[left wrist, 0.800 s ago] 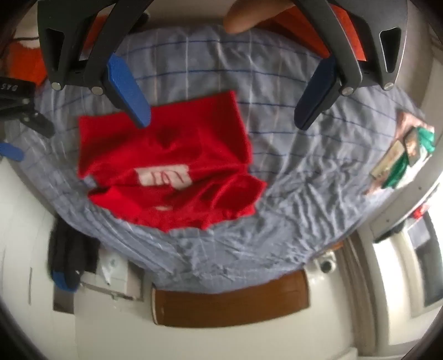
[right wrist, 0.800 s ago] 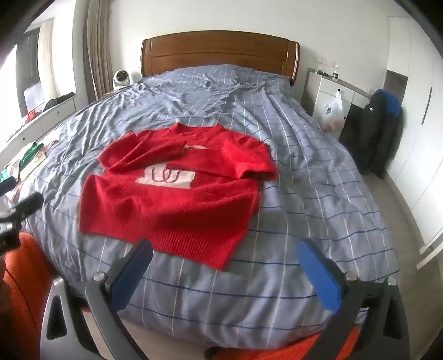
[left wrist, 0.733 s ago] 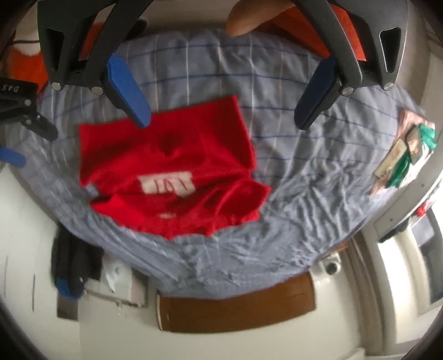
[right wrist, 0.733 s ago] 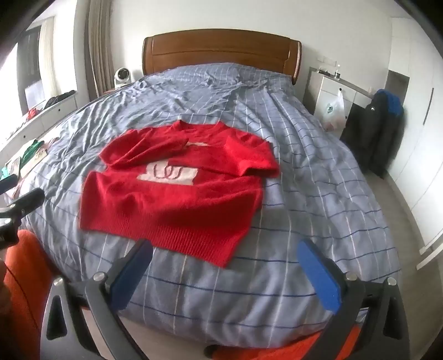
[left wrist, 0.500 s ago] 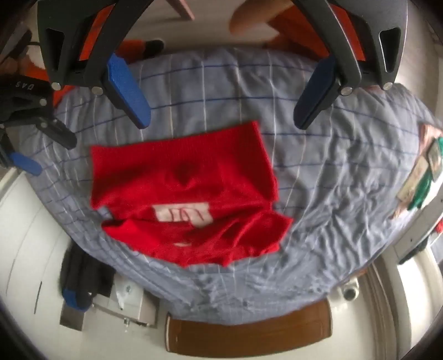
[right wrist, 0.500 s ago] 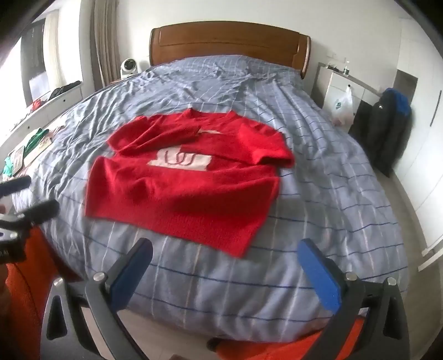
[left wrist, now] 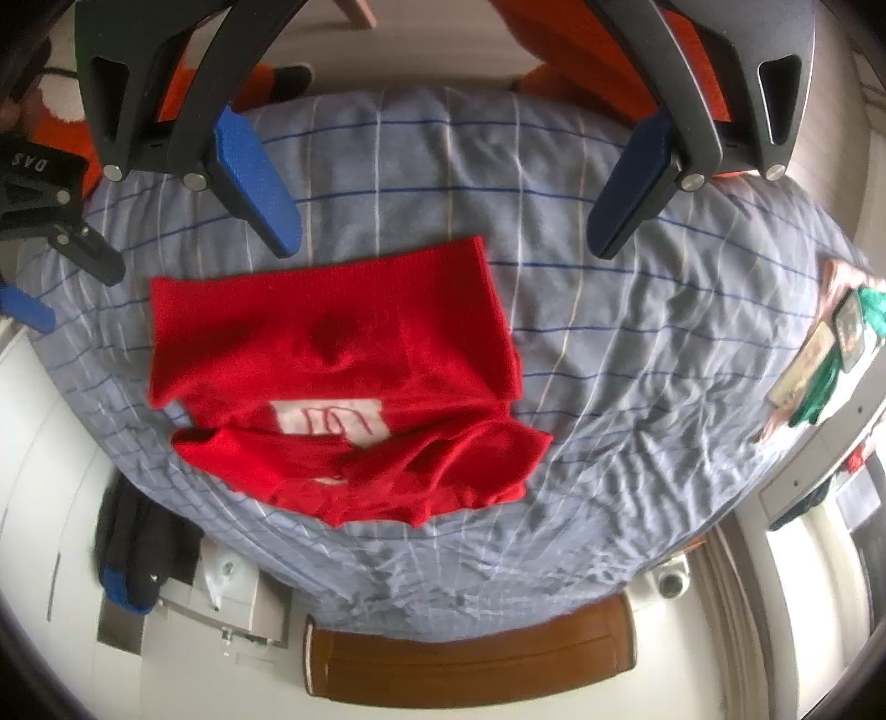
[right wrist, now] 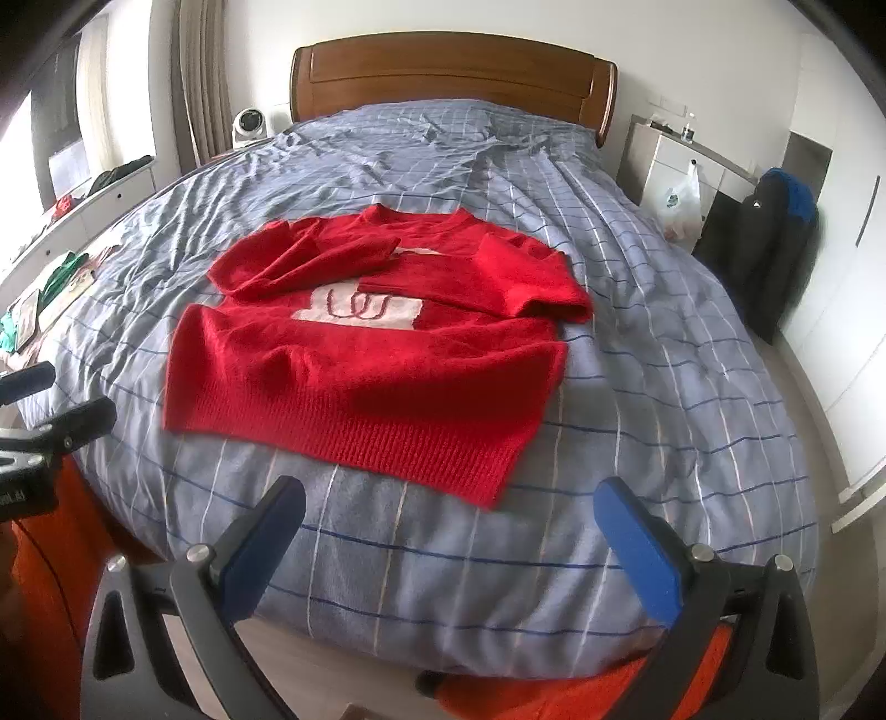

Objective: Fold small clothes

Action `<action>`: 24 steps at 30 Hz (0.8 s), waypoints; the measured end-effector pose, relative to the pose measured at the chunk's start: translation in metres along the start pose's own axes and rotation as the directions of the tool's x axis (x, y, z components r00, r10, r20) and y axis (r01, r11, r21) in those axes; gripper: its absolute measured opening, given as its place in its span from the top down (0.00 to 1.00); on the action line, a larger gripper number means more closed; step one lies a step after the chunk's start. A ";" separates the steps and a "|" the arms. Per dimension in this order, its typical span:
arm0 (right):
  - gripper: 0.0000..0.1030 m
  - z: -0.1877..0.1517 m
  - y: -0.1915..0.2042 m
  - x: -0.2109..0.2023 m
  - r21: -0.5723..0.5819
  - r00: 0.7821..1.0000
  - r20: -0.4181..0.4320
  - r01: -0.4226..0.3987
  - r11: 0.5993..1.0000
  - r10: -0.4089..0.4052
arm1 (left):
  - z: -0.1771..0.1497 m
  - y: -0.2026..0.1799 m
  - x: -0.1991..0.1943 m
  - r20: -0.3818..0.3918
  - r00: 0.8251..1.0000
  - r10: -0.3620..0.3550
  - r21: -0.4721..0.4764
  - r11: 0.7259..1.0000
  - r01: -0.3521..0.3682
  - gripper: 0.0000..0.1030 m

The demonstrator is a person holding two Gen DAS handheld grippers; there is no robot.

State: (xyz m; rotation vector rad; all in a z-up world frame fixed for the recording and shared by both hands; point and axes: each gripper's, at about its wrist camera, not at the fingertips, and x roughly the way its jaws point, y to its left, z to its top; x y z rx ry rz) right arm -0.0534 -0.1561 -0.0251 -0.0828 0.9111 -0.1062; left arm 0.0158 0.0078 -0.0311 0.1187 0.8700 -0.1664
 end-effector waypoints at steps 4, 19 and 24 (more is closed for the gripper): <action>0.00 -0.001 -0.002 0.001 0.010 1.000 -0.008 0.003 1.000 -0.003 | -0.001 -0.004 -0.004 0.011 1.000 0.001 0.011 1.000 -0.001 0.00; 0.00 -0.003 -0.002 -0.002 0.015 1.000 -0.002 0.016 1.000 -0.016 | -0.003 -0.004 -0.007 0.015 1.000 0.004 -0.002 1.000 -0.004 0.00; 0.00 -0.001 -0.002 -0.003 0.020 1.000 0.004 0.024 1.000 -0.024 | -0.003 -0.003 -0.009 0.021 1.000 0.005 -0.006 1.000 -0.005 0.00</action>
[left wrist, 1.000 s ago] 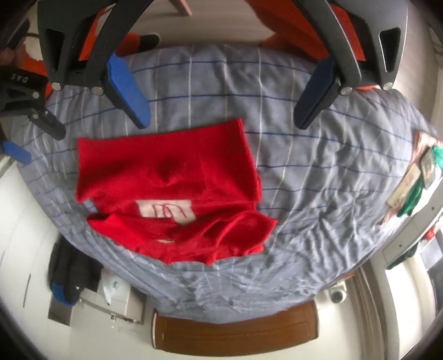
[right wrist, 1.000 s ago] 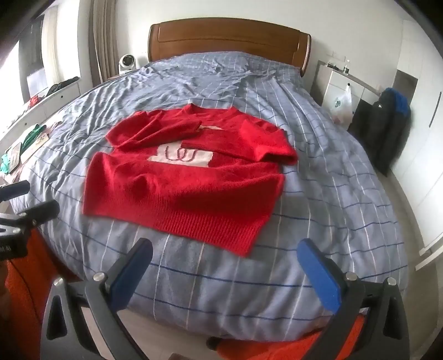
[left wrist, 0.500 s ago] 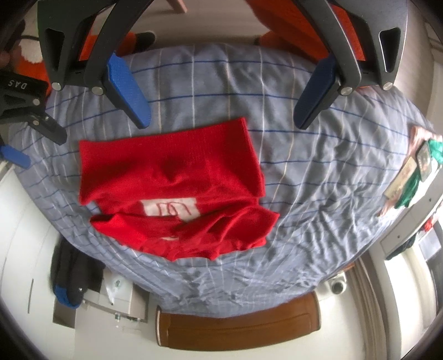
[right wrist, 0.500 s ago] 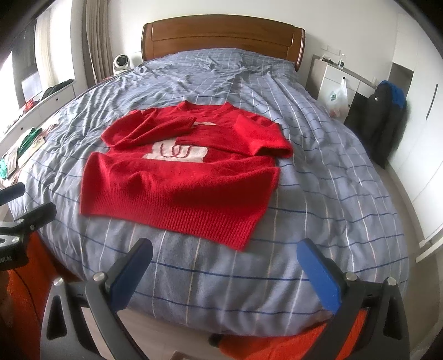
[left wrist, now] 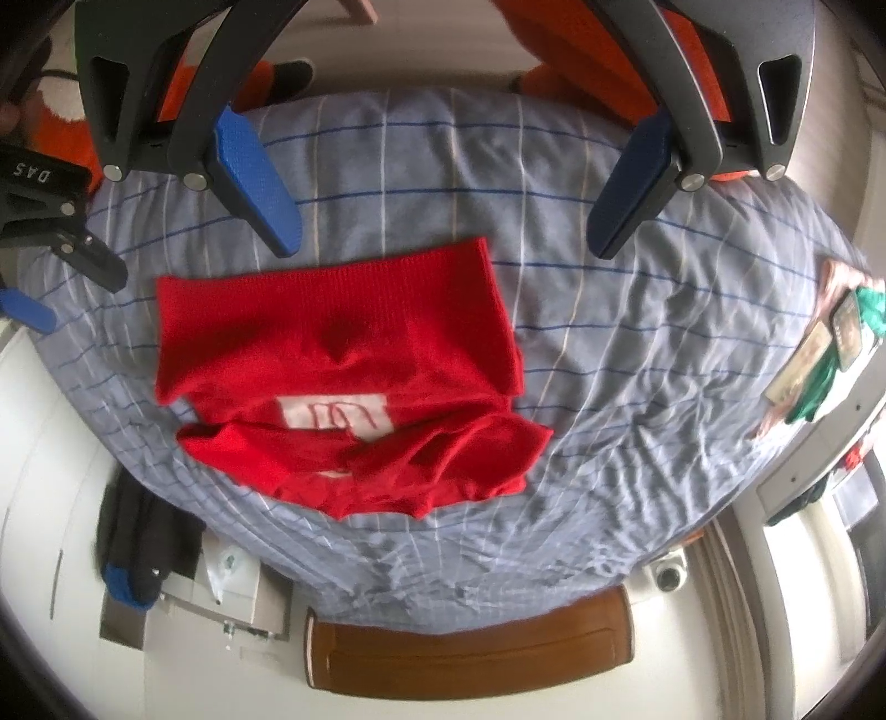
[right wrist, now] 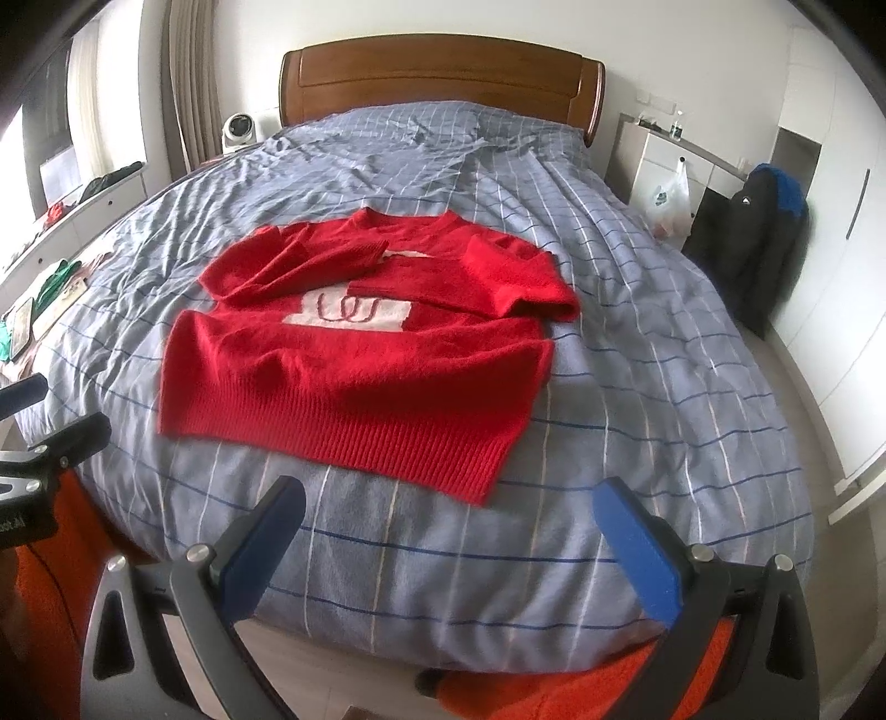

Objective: Fold small clothes

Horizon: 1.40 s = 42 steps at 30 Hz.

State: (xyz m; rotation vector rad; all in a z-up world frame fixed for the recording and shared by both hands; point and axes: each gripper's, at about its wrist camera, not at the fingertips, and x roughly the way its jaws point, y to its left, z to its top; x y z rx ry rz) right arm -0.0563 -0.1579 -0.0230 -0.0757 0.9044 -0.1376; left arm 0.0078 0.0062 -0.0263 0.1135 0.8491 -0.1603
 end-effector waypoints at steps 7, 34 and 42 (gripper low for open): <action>0.00 -0.002 -0.001 0.002 0.005 1.000 -0.010 0.023 1.000 -0.023 | 0.000 -0.001 0.001 -0.007 1.000 0.003 0.002 1.000 -0.003 0.00; 0.00 -0.004 0.001 0.003 0.000 1.000 -0.015 0.016 1.000 -0.016 | -0.002 0.002 0.002 -0.012 1.000 0.008 -0.004 1.000 -0.008 0.00; 0.00 -0.005 0.003 0.003 0.001 1.000 -0.023 0.012 1.000 -0.012 | -0.002 0.002 0.002 -0.012 1.000 0.007 -0.004 1.000 -0.007 0.00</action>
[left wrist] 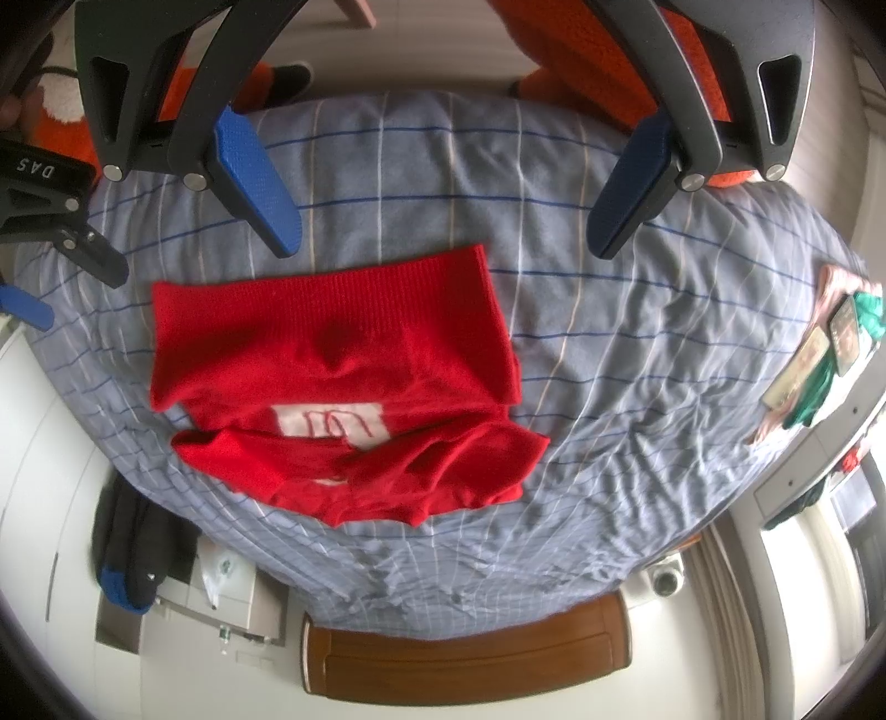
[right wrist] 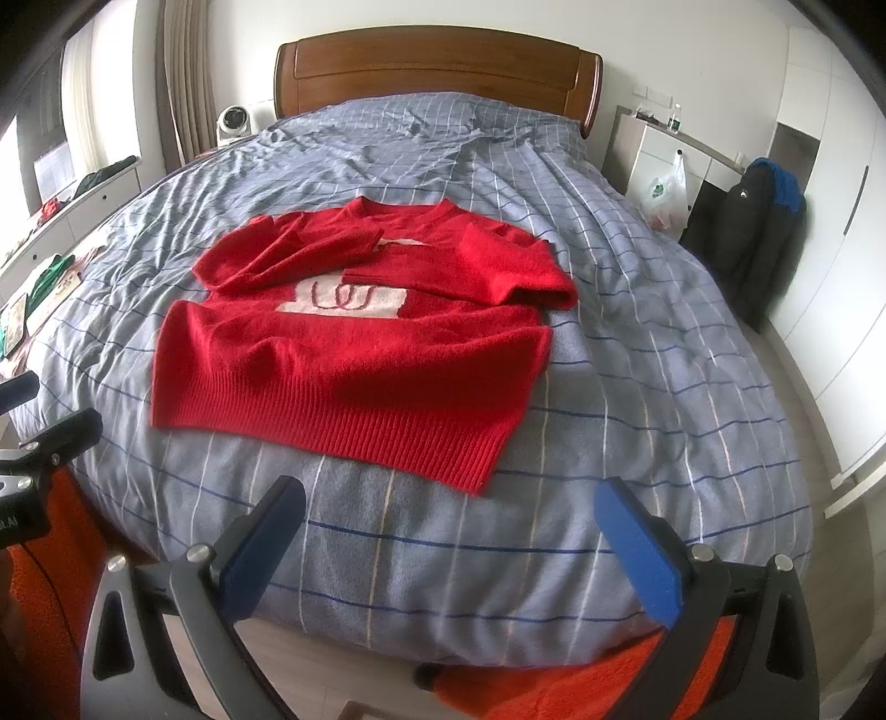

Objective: Fold small clothes

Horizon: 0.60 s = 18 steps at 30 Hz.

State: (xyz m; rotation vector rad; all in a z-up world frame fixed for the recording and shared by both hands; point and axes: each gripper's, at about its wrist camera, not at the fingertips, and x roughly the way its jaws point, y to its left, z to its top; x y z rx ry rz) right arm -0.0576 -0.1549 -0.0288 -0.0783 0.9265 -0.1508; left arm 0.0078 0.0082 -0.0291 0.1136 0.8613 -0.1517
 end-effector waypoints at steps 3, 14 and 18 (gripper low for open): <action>0.00 0.000 0.000 0.000 0.001 1.000 -0.001 -0.001 1.000 0.001 | 0.000 0.000 0.000 0.001 1.000 0.001 0.001 1.000 -0.001 0.00; 0.00 -0.001 0.001 0.001 0.001 1.000 -0.001 0.007 1.000 -0.007 | 0.000 0.000 0.000 0.001 1.000 0.000 0.001 1.000 0.000 0.00; 0.00 -0.001 0.000 0.002 0.000 1.000 -0.001 0.007 1.000 -0.007 | 0.000 0.000 0.000 0.000 1.000 0.000 0.001 1.000 0.000 0.00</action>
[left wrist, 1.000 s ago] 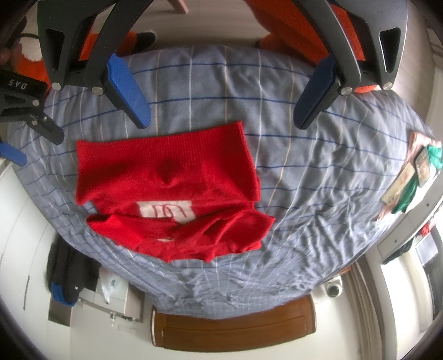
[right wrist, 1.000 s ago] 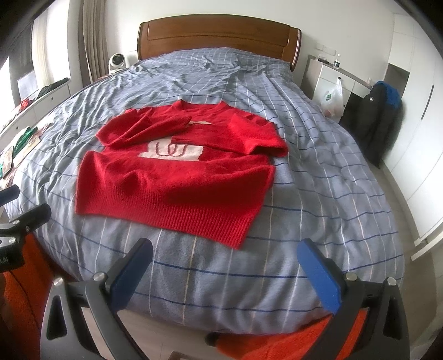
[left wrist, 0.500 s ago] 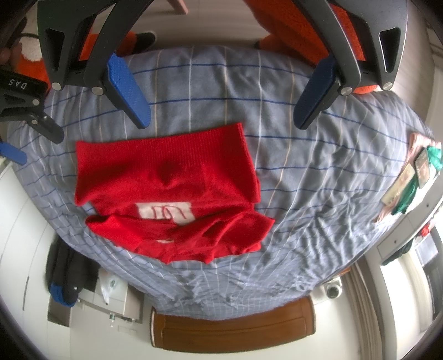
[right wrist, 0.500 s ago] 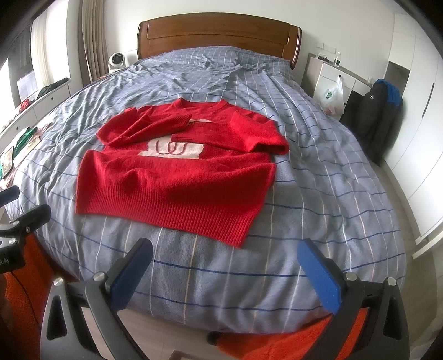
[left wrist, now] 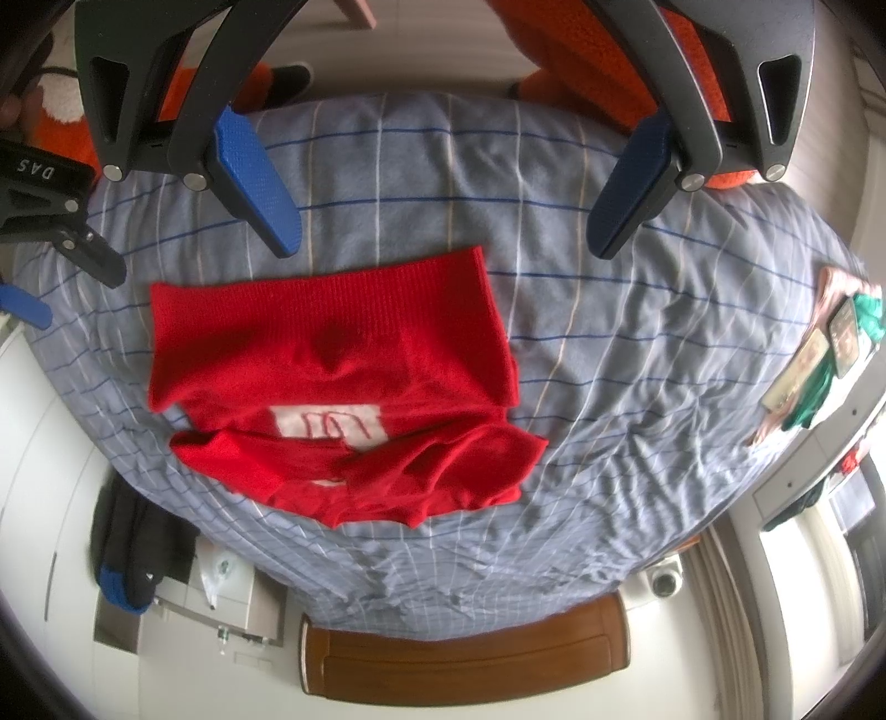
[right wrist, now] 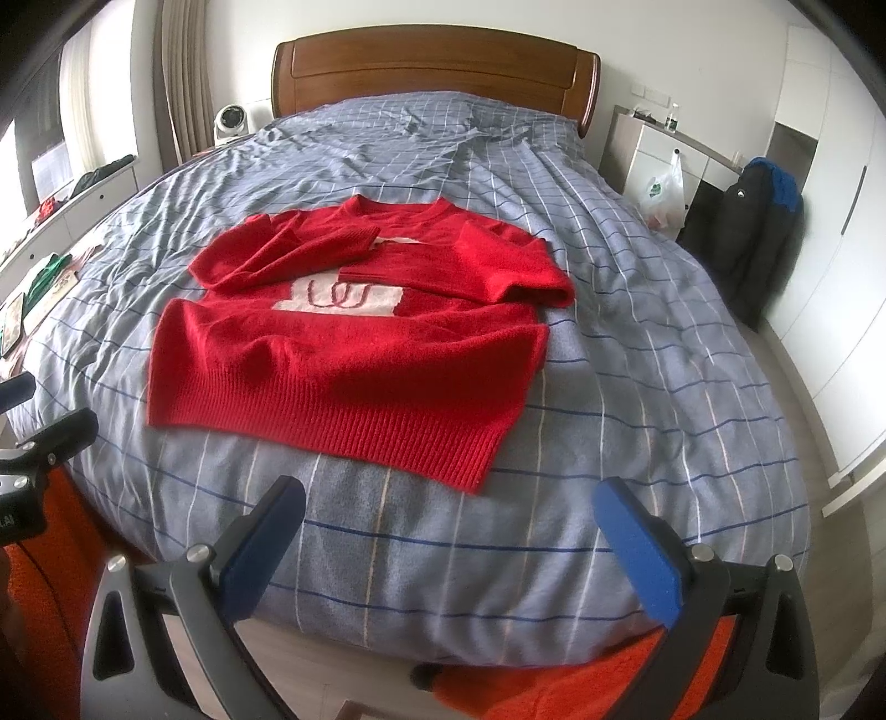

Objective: Fold small clothes

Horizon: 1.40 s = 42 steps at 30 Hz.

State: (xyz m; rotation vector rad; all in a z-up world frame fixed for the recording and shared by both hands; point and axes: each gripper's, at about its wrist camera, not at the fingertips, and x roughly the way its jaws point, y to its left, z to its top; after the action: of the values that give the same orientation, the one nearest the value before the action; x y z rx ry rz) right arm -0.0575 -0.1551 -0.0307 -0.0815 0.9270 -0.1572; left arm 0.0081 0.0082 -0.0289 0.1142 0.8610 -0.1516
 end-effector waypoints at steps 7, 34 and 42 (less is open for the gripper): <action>0.00 -0.001 0.001 0.000 0.001 1.000 -0.001 -0.002 1.000 0.002 | 0.000 0.000 0.000 -0.001 1.000 0.000 0.000 1.000 0.000 0.00; 0.14 -0.008 -0.066 0.089 0.207 0.929 -0.019 -0.358 0.910 0.370 | 0.010 0.056 0.138 -0.208 0.949 -0.238 -0.154 0.966 0.208 0.30; 0.95 -0.006 -0.056 0.076 0.187 0.887 -0.102 -0.428 0.884 0.451 | 0.001 0.063 0.085 -0.225 0.926 -0.303 -0.112 0.952 0.284 0.97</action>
State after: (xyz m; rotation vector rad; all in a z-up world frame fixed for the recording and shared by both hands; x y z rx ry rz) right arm -0.0226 -0.2228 -0.0869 0.2951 1.0500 0.1904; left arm 0.0741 0.0623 -0.0906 -0.0730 1.1229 -0.3915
